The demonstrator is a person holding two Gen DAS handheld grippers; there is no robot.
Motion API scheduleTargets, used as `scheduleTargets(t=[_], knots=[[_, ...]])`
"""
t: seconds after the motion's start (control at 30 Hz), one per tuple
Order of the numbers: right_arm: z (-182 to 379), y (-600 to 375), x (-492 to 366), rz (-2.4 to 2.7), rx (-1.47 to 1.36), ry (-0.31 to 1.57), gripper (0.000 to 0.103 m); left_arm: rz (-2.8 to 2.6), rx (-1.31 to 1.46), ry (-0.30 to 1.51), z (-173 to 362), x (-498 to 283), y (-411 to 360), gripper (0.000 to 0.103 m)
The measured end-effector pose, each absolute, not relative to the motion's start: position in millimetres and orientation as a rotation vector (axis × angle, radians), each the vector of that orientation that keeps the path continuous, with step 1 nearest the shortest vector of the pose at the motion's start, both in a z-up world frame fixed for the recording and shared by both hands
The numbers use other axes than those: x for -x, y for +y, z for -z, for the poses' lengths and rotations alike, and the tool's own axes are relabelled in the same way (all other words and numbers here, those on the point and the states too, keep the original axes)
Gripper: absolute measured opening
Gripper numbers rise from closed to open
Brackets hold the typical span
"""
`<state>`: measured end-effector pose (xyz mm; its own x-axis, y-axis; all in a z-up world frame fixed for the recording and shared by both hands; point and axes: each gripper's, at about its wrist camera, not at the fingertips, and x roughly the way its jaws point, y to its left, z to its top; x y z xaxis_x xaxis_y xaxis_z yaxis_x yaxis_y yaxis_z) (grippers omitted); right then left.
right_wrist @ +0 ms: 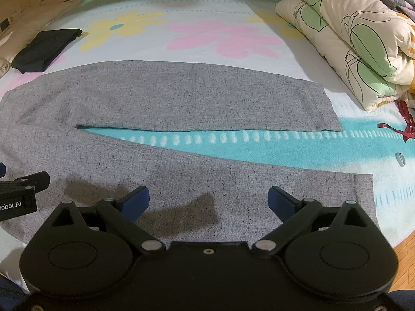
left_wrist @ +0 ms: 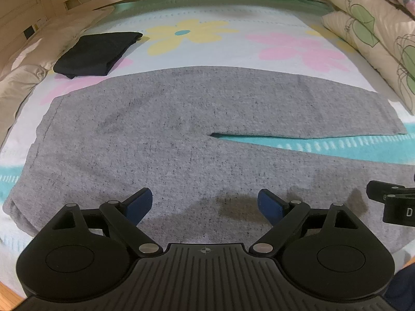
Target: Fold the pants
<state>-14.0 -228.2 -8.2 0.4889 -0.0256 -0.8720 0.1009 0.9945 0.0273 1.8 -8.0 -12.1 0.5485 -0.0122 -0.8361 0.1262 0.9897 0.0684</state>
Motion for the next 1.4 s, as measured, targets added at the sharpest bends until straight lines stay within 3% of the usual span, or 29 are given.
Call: scheduleTargets(t=[0.6,0.97,1.4], knots=[[-7.6,-216.2,25.8,0.009,-0.034,0.977,0.098,0.065,-0.058,0.94,1.1,3.2,-1.2,0.089],[-7.0,-231.1,13.0,-0.011,-0.075,1.035,0.097,0.051,-0.122,0.899,-20.0,-21.7,2.0,0.089],[-1.3,-255.3,-78.1,0.027,-0.134,1.137,0.1,-0.057,-0.15,0.958,-16.1,-96.3,10.0,0.089]])
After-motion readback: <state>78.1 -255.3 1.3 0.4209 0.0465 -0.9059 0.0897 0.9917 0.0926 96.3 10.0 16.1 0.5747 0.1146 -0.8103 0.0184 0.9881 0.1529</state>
